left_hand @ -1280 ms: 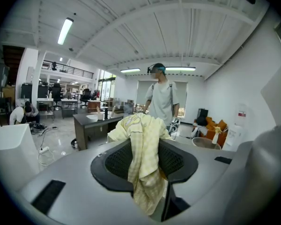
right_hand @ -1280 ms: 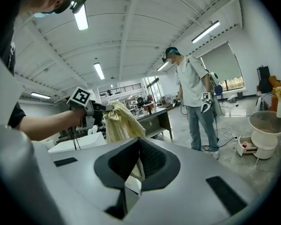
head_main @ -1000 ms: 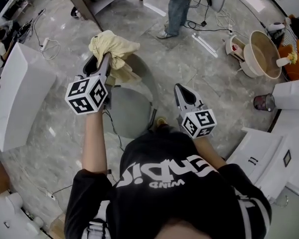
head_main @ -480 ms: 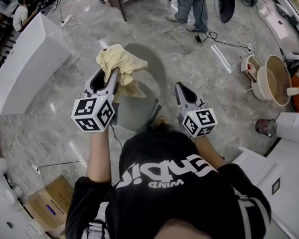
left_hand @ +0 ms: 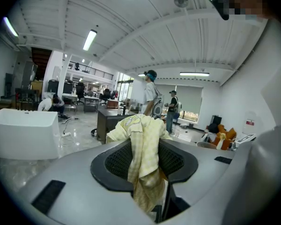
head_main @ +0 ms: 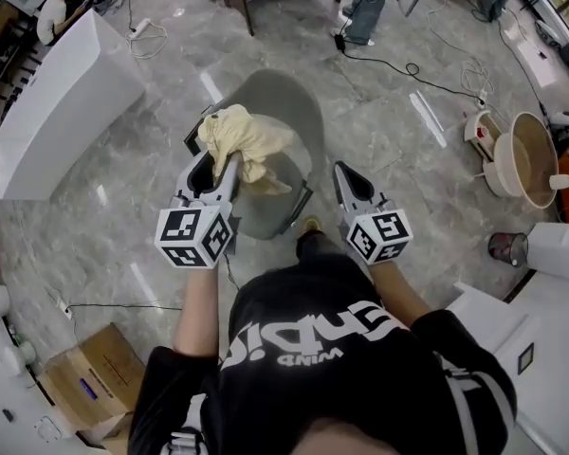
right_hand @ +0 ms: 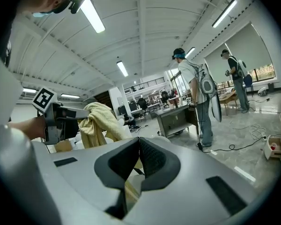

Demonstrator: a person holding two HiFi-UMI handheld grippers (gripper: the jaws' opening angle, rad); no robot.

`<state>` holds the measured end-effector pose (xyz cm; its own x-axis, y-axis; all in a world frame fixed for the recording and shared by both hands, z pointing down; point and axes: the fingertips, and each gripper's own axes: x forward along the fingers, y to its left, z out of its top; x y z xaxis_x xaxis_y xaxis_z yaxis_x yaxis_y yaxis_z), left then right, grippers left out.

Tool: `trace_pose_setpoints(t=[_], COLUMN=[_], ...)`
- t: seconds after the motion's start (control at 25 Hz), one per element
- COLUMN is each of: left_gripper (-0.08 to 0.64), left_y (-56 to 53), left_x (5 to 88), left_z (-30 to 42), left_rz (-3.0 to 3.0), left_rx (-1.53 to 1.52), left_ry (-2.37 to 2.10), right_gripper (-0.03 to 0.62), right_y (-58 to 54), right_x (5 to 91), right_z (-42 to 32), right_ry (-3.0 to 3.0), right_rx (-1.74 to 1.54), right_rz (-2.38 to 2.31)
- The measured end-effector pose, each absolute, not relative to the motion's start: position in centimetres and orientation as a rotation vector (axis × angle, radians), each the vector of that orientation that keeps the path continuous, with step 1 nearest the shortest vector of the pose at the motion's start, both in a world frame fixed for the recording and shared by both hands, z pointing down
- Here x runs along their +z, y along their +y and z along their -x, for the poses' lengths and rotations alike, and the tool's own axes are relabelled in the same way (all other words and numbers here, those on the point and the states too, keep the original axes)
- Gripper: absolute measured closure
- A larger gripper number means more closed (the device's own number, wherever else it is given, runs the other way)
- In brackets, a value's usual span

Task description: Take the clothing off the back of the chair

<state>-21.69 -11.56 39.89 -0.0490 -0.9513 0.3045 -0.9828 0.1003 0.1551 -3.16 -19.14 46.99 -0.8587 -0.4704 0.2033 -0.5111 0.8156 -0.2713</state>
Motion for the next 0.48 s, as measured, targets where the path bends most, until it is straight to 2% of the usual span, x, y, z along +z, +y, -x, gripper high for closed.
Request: trace_pose_setpoints(t=[0.48], left_gripper=[0.396], left_y=[0.4], left_x=[41.5], left_z=[19.4], left_rz=[-1.999], left_rx=[0.132], left_ry=[-1.995], right_gripper=[0.578], right_y=[-5.1], right_x=[46.4], right_z=[1.2], right_ry=[-2.867], right_rx=[0.443], right_rz=[-0.892])
